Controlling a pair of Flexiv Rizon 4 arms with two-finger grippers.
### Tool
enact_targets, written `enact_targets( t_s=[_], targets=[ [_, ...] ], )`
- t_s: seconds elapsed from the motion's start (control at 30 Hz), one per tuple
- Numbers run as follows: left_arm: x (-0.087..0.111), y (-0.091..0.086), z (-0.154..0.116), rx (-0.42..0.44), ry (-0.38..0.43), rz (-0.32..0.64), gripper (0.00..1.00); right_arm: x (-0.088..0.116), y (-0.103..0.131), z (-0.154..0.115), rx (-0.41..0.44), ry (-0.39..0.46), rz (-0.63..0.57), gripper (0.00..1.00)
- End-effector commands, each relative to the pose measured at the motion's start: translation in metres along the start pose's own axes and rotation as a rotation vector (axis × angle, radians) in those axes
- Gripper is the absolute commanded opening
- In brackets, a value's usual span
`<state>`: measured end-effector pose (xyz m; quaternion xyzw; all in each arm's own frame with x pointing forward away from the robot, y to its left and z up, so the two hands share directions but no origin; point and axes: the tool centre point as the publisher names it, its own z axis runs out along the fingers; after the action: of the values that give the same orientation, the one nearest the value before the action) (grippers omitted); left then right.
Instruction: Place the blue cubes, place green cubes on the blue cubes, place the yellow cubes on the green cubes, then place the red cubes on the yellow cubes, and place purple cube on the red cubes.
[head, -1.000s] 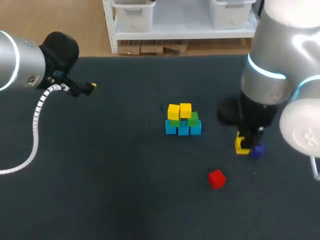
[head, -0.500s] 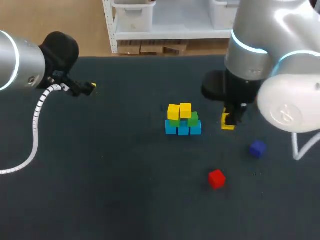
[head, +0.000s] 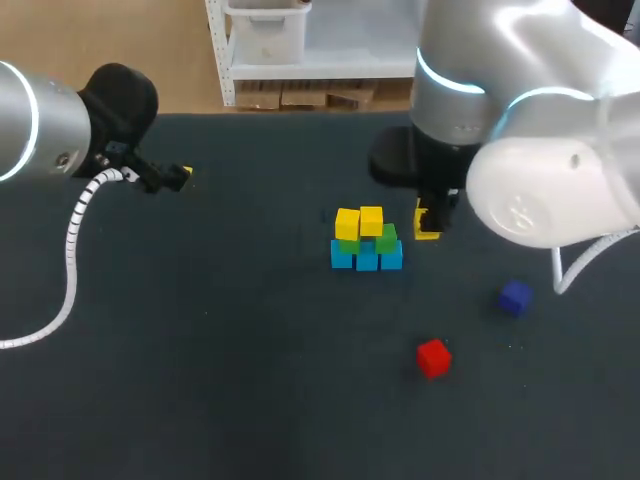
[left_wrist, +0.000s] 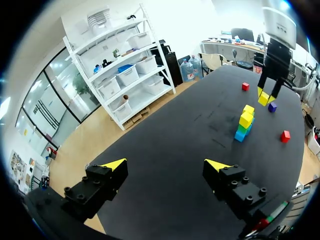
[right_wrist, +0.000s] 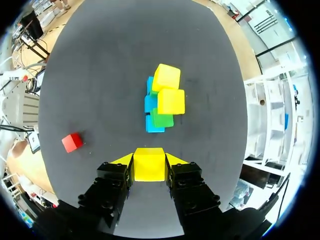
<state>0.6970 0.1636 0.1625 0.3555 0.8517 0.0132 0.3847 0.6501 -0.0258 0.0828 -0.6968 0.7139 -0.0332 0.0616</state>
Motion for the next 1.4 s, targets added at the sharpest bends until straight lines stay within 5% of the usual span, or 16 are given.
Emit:
enact_targets(
  t_s=[0.03,1.4],
  targets=[
    [0.0,0.001,0.001,0.005,-0.003,0.001,1.0,-0.007,-0.009,0.004,-0.002,0.0,-0.02,0.0],
    [0.0,0.001,0.001,0.005,-0.003,0.001,1.0,-0.039,-0.02,0.021,-0.015,-0.04,-0.092,0.0]
  ],
)
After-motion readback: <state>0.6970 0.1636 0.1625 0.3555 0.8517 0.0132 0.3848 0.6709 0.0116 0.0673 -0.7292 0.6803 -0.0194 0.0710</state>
